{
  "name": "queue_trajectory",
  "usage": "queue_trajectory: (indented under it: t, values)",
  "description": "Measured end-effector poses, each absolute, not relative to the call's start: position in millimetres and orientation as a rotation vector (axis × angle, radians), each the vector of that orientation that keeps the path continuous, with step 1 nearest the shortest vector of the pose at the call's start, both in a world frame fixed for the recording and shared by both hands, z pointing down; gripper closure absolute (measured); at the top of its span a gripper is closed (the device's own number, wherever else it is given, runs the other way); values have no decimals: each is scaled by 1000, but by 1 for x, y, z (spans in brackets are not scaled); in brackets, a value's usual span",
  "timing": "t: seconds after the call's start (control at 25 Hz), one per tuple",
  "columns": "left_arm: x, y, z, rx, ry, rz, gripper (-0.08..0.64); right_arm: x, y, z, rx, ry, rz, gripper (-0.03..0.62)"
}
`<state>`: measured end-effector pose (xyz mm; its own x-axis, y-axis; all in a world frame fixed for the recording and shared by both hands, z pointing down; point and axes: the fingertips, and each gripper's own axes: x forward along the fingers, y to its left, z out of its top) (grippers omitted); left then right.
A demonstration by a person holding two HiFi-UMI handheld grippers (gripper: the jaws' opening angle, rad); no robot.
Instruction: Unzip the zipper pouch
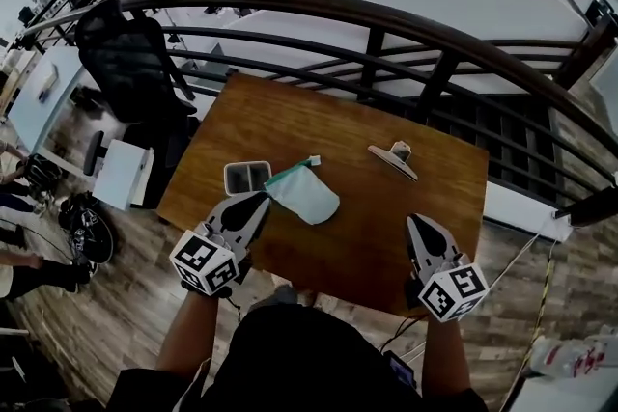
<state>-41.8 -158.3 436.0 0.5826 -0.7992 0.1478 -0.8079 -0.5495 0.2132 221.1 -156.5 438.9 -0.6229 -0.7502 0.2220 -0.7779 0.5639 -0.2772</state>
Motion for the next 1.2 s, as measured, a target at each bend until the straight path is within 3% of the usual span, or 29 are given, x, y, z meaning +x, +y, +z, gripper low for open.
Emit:
queue_trajectory:
  t: [1.2]
  values:
    - [-111,-162,429,2642,-1225,-58,540,176,-101,404,1832,-2571,237,600]
